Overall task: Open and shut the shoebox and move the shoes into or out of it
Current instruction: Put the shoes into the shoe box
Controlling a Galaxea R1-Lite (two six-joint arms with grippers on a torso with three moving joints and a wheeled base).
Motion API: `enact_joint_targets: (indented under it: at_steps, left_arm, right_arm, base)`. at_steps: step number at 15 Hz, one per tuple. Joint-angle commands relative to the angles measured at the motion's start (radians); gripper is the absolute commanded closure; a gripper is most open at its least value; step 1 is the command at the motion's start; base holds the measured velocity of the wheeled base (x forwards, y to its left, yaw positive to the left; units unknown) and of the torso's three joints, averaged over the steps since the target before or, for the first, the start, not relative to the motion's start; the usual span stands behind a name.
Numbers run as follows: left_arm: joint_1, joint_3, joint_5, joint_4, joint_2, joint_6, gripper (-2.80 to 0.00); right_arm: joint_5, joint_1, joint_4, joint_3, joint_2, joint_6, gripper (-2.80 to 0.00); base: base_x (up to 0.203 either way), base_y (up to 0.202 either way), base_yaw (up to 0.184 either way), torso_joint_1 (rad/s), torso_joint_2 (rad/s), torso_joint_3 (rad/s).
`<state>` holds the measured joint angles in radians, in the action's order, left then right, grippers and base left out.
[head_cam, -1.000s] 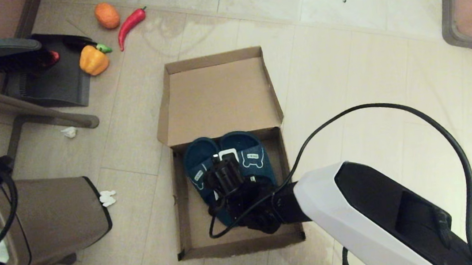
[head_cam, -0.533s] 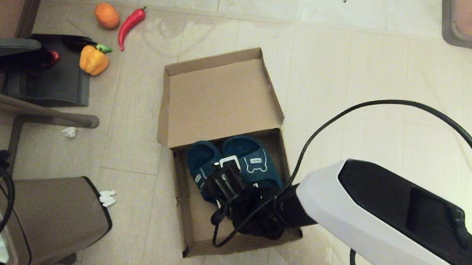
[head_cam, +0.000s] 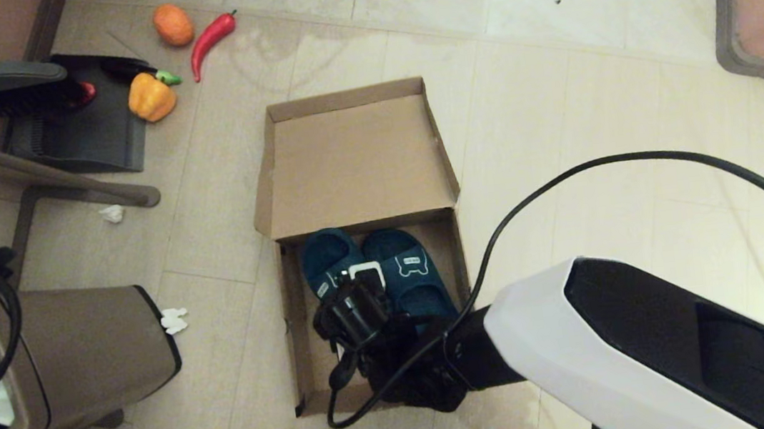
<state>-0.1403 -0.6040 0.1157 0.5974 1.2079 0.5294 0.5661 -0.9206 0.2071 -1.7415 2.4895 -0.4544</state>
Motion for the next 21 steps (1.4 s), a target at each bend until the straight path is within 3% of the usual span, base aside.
enact_joint_targets:
  at_steps: [1, 5, 10, 13, 15, 16, 17, 21]
  left_arm:
    - [0.001, 0.003, 0.001, 0.005, 0.002, 0.004, 0.00]
    - [0.001, 0.004, 0.001, 0.008, 0.012, 0.003, 0.00]
    - [0.000, 0.023, 0.001, 0.011, 0.007, 0.003, 0.00]
    - [0.001, 0.030, 0.001, 0.008, -0.002, 0.001, 0.00]
    - [0.001, 0.032, 0.002, 0.010, -0.007, 0.001, 0.00]
    - [0.001, 0.037, 0.002, 0.009, -0.013, 0.001, 0.00]
    - [0.001, 0.046, 0.002, 0.010, -0.017, 0.001, 0.00]
    - [0.000, 0.089, 0.008, 0.008, -0.066, 0.000, 0.00]
  right_arm:
    - [0.000, -0.002, -0.009, -0.065, -0.021, 0.005, -2.80]
    - [-0.011, 0.014, -0.085, -0.219, -0.006, 0.085, -2.80]
    - [-0.086, 0.061, -0.086, -0.224, 0.038, 0.122, -2.80]
    - [-0.174, 0.101, -0.080, -0.231, 0.044, 0.213, -2.80]
    - [-0.179, 0.105, -0.042, -0.234, 0.047, 0.223, -2.80]
    - [-0.174, 0.105, -0.010, -0.234, 0.050, 0.225, -1.12]
    - [-0.168, 0.103, 0.026, -0.233, 0.050, 0.225, 0.00]
    - [-0.166, 0.105, 0.255, -0.232, 0.122, 0.253, 0.00]
  base:
    - [0.000, 0.000, 0.000, 0.000, 0.00, 0.000]
    - [0.000, 0.000, 0.000, 0.000, 0.00, 0.000]
    - [0.000, 0.000, 0.000, 0.000, 0.00, 0.000]
    - [0.000, 0.000, 0.000, 0.000, 0.00, 0.000]
    - [0.000, 0.000, 0.000, 0.000, 0.00, 0.000]
    - [0.000, 0.000, 0.000, 0.000, 0.00, 0.000]
    - [0.000, 0.000, 0.000, 0.000, 0.00, 0.000]
    - [0.000, 0.000, 0.000, 0.000, 0.00, 0.000]
